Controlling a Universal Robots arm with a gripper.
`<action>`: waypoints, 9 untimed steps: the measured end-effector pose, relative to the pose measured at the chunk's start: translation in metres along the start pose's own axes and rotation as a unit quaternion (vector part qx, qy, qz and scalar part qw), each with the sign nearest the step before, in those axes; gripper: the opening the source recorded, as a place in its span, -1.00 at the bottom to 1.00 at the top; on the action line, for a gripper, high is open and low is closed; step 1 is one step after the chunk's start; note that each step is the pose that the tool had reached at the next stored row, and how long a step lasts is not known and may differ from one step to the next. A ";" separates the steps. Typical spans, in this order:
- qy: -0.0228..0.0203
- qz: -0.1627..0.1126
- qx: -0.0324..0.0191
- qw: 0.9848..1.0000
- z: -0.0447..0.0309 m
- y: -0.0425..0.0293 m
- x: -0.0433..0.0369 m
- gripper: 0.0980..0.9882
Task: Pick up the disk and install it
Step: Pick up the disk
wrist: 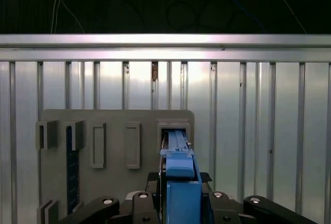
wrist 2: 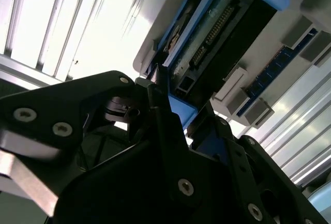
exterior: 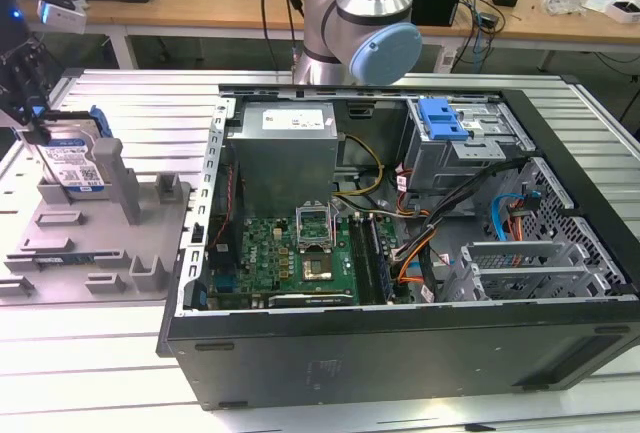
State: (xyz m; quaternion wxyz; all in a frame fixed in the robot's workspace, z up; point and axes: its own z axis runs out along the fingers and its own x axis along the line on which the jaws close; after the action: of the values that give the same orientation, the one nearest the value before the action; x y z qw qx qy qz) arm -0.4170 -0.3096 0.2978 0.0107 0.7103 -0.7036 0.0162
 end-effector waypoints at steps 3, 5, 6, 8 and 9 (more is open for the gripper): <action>0.000 0.000 0.000 1.000 0.0007 0.0000 0.0002 -0.33; 0.000 0.000 0.000 1.000 0.0009 0.0000 0.0001 -0.33; 0.000 0.000 0.000 1.000 0.0010 0.0000 0.0001 -0.33; 0.000 0.000 0.000 1.000 0.0011 0.0000 0.0001 -0.37; 0.000 0.000 0.000 1.000 0.0013 0.0000 0.0001 -0.40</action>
State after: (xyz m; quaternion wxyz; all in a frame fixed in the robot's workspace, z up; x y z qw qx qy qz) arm -0.4170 -0.3098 0.2965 0.0108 0.7104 -0.7036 0.0162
